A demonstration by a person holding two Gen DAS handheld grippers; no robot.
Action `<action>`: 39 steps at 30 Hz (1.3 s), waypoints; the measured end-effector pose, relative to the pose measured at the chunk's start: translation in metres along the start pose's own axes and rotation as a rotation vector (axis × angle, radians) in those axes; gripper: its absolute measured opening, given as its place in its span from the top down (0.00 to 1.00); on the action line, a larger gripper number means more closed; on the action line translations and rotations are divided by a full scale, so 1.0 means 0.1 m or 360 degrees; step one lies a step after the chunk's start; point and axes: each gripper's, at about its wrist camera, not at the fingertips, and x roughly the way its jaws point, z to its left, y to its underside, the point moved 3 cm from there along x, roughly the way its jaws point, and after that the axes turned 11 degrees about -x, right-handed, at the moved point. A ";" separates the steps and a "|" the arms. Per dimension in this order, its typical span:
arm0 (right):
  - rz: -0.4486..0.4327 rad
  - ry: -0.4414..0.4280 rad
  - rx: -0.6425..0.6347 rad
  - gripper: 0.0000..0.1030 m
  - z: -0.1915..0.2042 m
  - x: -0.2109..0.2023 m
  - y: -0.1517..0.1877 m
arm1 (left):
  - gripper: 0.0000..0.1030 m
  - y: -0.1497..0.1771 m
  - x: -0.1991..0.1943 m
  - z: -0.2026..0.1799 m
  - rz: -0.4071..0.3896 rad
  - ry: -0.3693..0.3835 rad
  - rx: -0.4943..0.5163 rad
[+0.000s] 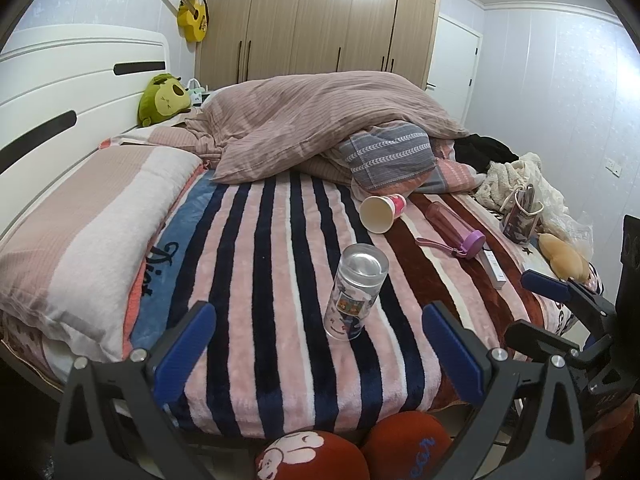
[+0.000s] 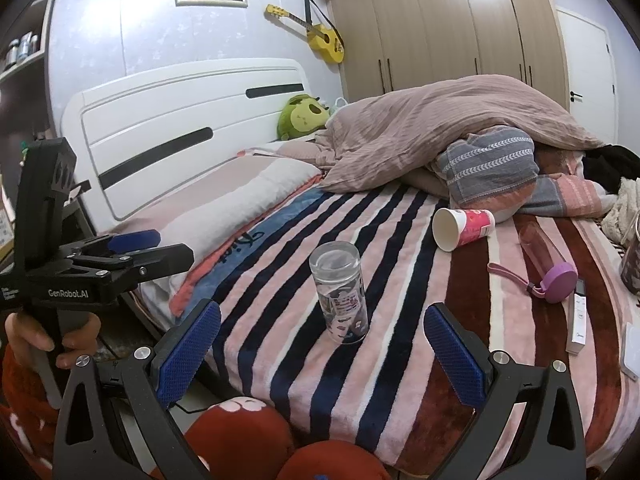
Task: Flip cup upside down
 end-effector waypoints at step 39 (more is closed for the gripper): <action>-0.0016 -0.0002 0.0006 0.01 -0.01 -0.05 0.00 | 0.00 0.02 -0.15 -0.04 -0.0010 0.0003 0.0009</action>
